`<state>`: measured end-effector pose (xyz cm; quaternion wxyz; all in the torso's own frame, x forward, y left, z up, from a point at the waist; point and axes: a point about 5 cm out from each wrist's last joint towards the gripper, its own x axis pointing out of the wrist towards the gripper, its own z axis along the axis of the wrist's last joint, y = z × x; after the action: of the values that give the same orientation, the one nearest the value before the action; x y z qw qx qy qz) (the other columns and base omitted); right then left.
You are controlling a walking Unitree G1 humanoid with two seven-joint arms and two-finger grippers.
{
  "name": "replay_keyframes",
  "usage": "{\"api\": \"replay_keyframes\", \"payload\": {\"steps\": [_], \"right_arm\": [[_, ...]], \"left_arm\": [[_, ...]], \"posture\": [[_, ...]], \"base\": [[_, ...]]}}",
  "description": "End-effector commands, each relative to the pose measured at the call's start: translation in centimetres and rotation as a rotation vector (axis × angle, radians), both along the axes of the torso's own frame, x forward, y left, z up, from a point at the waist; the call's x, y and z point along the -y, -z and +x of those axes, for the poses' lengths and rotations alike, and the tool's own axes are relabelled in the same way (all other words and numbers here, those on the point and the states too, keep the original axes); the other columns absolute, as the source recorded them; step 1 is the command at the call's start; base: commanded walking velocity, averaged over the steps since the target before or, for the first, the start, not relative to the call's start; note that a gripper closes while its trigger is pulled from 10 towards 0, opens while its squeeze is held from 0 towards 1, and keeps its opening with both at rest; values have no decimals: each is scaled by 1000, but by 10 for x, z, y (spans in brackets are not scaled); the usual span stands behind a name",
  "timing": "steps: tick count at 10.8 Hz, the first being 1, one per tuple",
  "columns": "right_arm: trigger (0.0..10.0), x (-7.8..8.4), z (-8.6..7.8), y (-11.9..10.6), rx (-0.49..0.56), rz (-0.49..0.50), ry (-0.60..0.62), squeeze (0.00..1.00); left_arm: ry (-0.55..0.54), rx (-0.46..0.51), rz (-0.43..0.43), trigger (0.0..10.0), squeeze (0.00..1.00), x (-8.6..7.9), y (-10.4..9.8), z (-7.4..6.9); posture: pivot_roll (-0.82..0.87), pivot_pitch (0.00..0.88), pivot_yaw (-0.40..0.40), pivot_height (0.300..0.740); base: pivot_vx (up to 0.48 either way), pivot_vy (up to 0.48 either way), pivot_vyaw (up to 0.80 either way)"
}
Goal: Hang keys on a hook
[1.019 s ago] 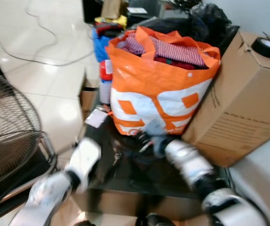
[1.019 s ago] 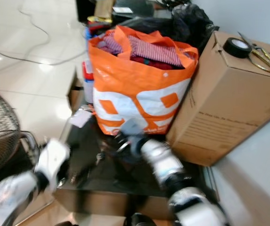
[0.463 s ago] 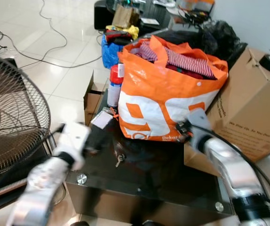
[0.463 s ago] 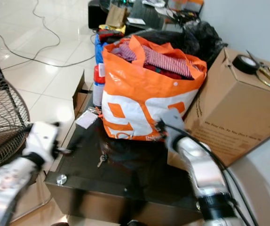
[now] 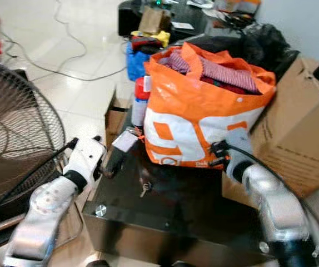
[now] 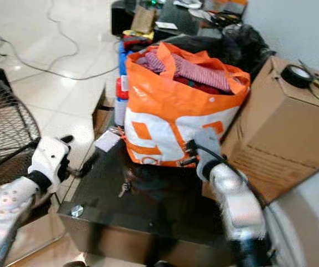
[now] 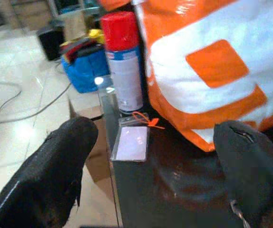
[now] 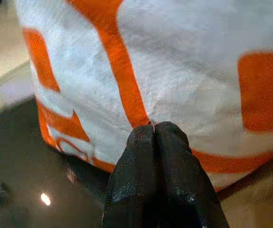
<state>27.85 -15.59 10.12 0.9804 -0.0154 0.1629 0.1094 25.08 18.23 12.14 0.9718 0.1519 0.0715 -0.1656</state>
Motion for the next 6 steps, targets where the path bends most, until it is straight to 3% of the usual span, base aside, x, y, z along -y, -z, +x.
{"api": "replay_keyframes", "payload": {"steps": [1, 5, 6], "right_arm": [[0, 8, -6, -1, 34, 34, 100, 0], [0, 2, -10, 8, 32, 41, 213, 0], [1216, -1, -8, 6, 37, 59, 204, 0]], "left_arm": [[-65, 27, -6, 10000, 0, 2, 3, 1], [-77, 31, 0, 10000, 0, 4, 4, 2], [-83, 28, 8, 10000, 0, 3, 5, 1]], "posture": [[101, 0, -145, 740], [94, 0, -150, 740], [101, 0, -152, 740]], "base": [[0, 0, 0], [0, 0, 0], [0, 0, 0]]}}
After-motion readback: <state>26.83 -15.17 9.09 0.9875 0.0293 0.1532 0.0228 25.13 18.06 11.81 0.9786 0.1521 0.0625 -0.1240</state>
